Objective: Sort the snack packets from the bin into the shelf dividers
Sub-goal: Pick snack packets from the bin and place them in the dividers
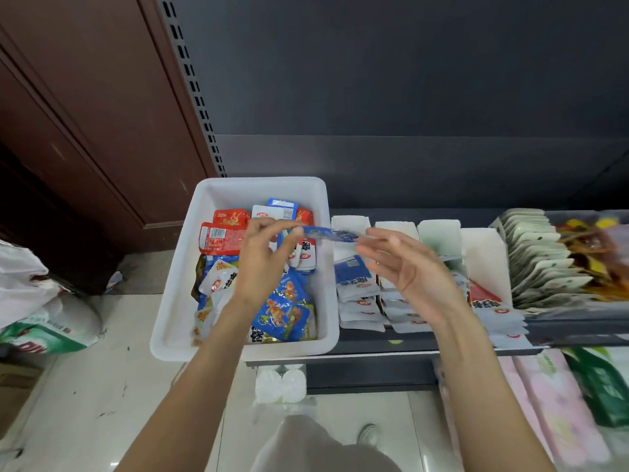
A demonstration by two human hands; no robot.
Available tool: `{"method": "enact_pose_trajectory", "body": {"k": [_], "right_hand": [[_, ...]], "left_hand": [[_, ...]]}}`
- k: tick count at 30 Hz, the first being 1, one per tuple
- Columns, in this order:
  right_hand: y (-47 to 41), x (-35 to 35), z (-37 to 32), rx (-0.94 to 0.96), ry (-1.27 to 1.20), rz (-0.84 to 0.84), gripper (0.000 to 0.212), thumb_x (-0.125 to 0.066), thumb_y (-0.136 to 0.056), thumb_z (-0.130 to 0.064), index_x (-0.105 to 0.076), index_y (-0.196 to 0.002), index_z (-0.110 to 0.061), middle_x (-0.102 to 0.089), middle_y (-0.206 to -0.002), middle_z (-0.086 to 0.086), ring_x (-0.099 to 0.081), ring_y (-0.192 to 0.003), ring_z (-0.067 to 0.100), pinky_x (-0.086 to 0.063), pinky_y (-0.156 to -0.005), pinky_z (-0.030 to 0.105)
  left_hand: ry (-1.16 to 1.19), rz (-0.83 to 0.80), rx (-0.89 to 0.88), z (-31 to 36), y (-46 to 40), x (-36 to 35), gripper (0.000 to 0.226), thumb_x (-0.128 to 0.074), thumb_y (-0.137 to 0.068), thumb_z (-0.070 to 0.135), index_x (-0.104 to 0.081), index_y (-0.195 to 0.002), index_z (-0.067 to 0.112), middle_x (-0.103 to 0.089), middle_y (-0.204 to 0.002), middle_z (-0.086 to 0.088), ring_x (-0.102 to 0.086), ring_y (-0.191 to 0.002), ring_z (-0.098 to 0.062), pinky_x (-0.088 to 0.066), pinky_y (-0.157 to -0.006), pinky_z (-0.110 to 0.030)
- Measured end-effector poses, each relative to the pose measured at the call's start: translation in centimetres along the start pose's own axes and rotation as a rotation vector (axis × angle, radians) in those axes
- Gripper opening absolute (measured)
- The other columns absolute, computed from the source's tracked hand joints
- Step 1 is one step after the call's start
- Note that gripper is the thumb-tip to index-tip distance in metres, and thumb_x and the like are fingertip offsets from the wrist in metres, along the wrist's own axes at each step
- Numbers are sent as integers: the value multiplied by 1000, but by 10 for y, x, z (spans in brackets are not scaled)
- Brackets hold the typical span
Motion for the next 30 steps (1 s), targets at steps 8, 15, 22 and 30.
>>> {"method": "enact_pose_trajectory", "body": {"k": [8, 15, 22, 30], "right_hand": [[4, 48, -26, 294, 338, 463, 24, -59, -93, -19, -57, -70, -9, -58, -53, -7, -51, -48, 7, -40, -48, 15], [9, 53, -17, 368, 610, 354, 13, -60, -92, -21, -66, -83, -13, -68, -70, -2, -65, -69, 10, -53, -71, 24], [-8, 30, 22, 501, 1417, 213, 12, -64, -89, -31, -74, -90, -24, -71, -75, -5, -62, -63, 11, -40, -52, 22], [-6, 13, 26, 406, 1504, 77, 28, -60, -84, -10, -71, -107, -21, -59, -89, -4, -57, -87, 18, -46, -74, 27]], "left_hand": [[83, -242, 2, 15, -7, -69, 8, -66, -86, 23, -70, -89, 29, -57, -89, 11, -54, -84, -8, -41, -75, -19], [-248, -231, -383, 8, -16, -82, 14, -69, -84, 19, -74, -97, 16, -68, -91, 2, -60, -83, -6, -52, -75, -30], [-456, -294, -468, -13, -4, -86, 16, -79, -73, 19, -74, -87, 24, -67, -99, 3, -59, -96, -23, -44, -83, -40], [-359, -341, -286, -31, 21, -38, 25, -70, -83, 25, -68, -108, 25, -67, -106, 8, -56, -101, -8, -45, -91, -30]]}}
Point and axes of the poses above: each hand's wrist, its own y-axis away from the middle knuckle, its own x-axis out of the back of the hand, z = x × y, the point moved 5 cm from there along -y, towards the middle knuckle
